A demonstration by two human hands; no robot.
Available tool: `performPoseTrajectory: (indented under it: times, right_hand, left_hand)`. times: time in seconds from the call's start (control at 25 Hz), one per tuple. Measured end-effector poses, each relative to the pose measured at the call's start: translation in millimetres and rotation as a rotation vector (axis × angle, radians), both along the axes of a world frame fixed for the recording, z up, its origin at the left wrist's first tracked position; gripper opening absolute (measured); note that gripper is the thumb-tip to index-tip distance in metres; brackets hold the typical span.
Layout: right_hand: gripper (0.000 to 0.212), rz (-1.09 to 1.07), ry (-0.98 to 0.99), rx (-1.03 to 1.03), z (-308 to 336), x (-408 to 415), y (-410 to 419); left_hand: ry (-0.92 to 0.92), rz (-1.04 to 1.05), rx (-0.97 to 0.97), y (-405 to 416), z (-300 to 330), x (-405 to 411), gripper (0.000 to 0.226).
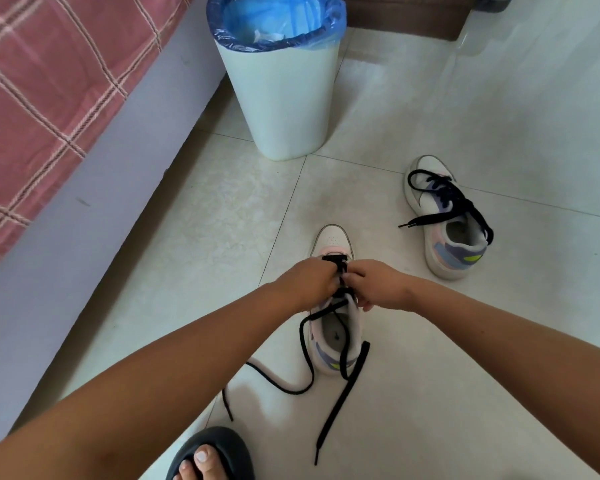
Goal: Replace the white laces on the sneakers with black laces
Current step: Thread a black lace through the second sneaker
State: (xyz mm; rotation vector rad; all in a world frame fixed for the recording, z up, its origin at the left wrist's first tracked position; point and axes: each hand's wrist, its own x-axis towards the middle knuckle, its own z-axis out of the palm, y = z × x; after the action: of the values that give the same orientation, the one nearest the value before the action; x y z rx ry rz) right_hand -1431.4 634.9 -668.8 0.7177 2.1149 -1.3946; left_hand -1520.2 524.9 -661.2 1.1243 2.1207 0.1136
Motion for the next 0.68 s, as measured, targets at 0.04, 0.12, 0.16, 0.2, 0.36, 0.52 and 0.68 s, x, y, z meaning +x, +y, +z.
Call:
performPoseTrajectory:
  times: [0.04,0.12,0.16,0.2,0.36,0.52,0.68]
  right_hand:
    - [0.027,-0.053,0.048,-0.041,-0.5,6.5,1.9]
    - [0.026,-0.13,0.129,-0.072,-1.5,17.6,-0.8]
    - [0.025,-0.178,0.157,-0.087,-4.4,22.4,-4.0]
    - [0.024,-0.236,0.168,-0.115,-8.0,26.8,-6.4]
    - [0.023,-0.267,0.096,-0.138,-16.4,27.9,-4.4]
    - [0.026,-0.253,0.113,0.102,-13.5,11.9,-8.1]
    - [0.034,-0.119,0.031,0.221,-9.7,-0.4,-7.0]
  left_hand:
    - [-0.003,0.014,0.092,-12.4,-1.9,-3.0,0.017]
    - [-0.018,0.093,0.247,-37.4,-7.1,-2.3,0.017]
    - [-0.017,0.152,0.286,-46.4,-13.3,0.3,0.019]
    - [-0.007,0.229,0.298,-53.4,-21.2,2.1,0.02]
    - [-0.123,0.585,0.319,-65.6,-30.1,-9.6,0.023]
    - [-0.075,0.445,0.305,-35.9,-13.5,-5.8,0.027]
    - [-0.003,0.303,0.143,1.4,-6.2,-5.9,0.024]
